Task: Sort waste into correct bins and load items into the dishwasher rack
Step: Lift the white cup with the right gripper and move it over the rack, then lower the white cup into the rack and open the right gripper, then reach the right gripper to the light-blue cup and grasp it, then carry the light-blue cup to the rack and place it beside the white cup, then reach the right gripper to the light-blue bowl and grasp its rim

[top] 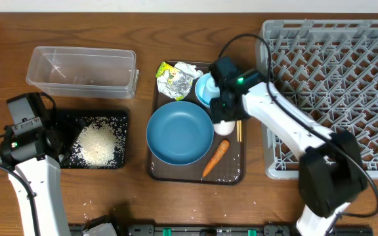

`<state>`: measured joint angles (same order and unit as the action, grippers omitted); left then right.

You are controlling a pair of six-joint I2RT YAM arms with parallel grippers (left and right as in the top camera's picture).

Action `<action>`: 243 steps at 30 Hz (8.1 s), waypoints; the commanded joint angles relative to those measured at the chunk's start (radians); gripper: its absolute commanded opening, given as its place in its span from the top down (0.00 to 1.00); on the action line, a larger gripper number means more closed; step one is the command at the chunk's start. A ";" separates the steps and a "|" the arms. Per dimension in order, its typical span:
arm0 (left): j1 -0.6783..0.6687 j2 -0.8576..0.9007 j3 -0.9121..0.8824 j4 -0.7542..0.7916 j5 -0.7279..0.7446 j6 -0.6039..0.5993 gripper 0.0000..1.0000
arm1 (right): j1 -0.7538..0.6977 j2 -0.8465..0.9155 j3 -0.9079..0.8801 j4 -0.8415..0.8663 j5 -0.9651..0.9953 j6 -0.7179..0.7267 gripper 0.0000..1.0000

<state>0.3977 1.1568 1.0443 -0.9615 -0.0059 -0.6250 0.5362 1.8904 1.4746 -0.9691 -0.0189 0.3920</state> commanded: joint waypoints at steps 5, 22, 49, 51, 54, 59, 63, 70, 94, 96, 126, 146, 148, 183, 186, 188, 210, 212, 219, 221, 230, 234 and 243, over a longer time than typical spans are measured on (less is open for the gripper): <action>0.005 0.001 0.017 0.000 -0.005 -0.002 0.04 | -0.107 -0.197 0.160 -0.060 0.125 -0.081 0.44; 0.005 0.001 0.017 0.000 -0.005 -0.002 0.04 | -0.876 -0.280 0.196 0.054 0.132 -0.119 0.44; 0.005 0.001 0.017 0.001 -0.005 -0.002 0.04 | -1.079 -0.095 0.196 0.101 -0.160 -0.169 0.16; 0.005 0.001 0.017 0.001 -0.005 -0.002 0.04 | -1.051 -0.103 0.196 0.100 -0.277 -0.215 0.15; 0.005 0.001 0.017 0.001 -0.005 -0.002 0.04 | -0.985 -0.114 0.196 0.096 -0.400 -0.217 0.11; 0.005 0.001 0.017 0.001 -0.005 -0.002 0.04 | -0.789 -0.116 0.193 0.096 -0.509 -0.229 0.10; 0.005 0.001 0.017 0.001 -0.005 -0.002 0.04 | -0.563 -0.111 0.193 0.116 -0.414 -0.277 0.07; 0.005 0.001 0.017 0.001 -0.005 -0.002 0.04 | -0.191 -0.032 0.192 0.222 0.013 -0.170 0.05; 0.005 0.001 0.017 0.001 -0.005 -0.002 0.04 | -0.003 0.249 0.192 0.327 0.134 -0.010 0.20; 0.005 0.001 0.017 0.001 -0.005 -0.002 0.04 | -0.004 0.249 0.193 0.327 0.134 -0.010 0.29; 0.005 0.001 0.017 0.001 -0.005 -0.002 0.04 | -0.808 -0.339 0.386 0.010 0.333 -0.119 0.42; 0.005 0.001 0.017 0.001 -0.005 -0.002 0.04 | -1.294 -0.053 0.362 -0.038 0.175 -0.022 0.36; 0.005 0.001 0.017 0.000 -0.005 -0.002 0.04 | -1.294 -0.035 0.362 -0.043 0.166 -0.022 0.35; 0.005 0.001 0.017 0.001 -0.005 -0.002 0.04 | -1.175 0.010 0.336 -0.079 -0.046 -0.082 0.20; 0.005 0.001 0.017 0.001 -0.005 -0.002 0.04 | -1.122 -0.010 0.336 -0.079 -0.109 -0.094 0.21; 0.005 0.001 0.017 0.000 -0.005 -0.002 0.04 | -1.073 -0.025 0.336 -0.072 -0.169 -0.124 0.21; 0.005 0.001 0.017 0.001 -0.005 -0.002 0.04 | -0.182 0.008 0.303 0.108 -0.013 -0.141 0.31; 0.005 0.001 0.017 0.001 -0.005 -0.002 0.04 | -0.129 0.035 0.303 0.129 0.028 -0.108 0.32; 0.005 0.001 0.017 0.001 -0.005 -0.002 0.04 | 0.013 0.179 0.303 0.205 0.038 -0.070 0.35; 0.005 0.001 0.017 0.001 -0.005 -0.002 0.04 | 0.037 0.216 0.303 0.209 0.055 -0.065 0.36; 0.005 0.001 0.017 0.000 -0.005 -0.002 0.04 | 0.077 0.324 0.303 0.197 0.093 -0.006 0.41; 0.005 0.001 0.017 0.000 -0.005 -0.002 0.04 | 0.081 0.346 0.303 0.190 0.092 -0.003 0.48; 0.005 0.001 0.017 0.000 -0.005 -0.002 0.04 | 0.110 0.398 0.303 0.189 0.097 0.005 0.54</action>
<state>0.3977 1.1568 1.0443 -0.9615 -0.0063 -0.6250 0.6216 2.2559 1.7821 -0.7769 0.0635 0.3817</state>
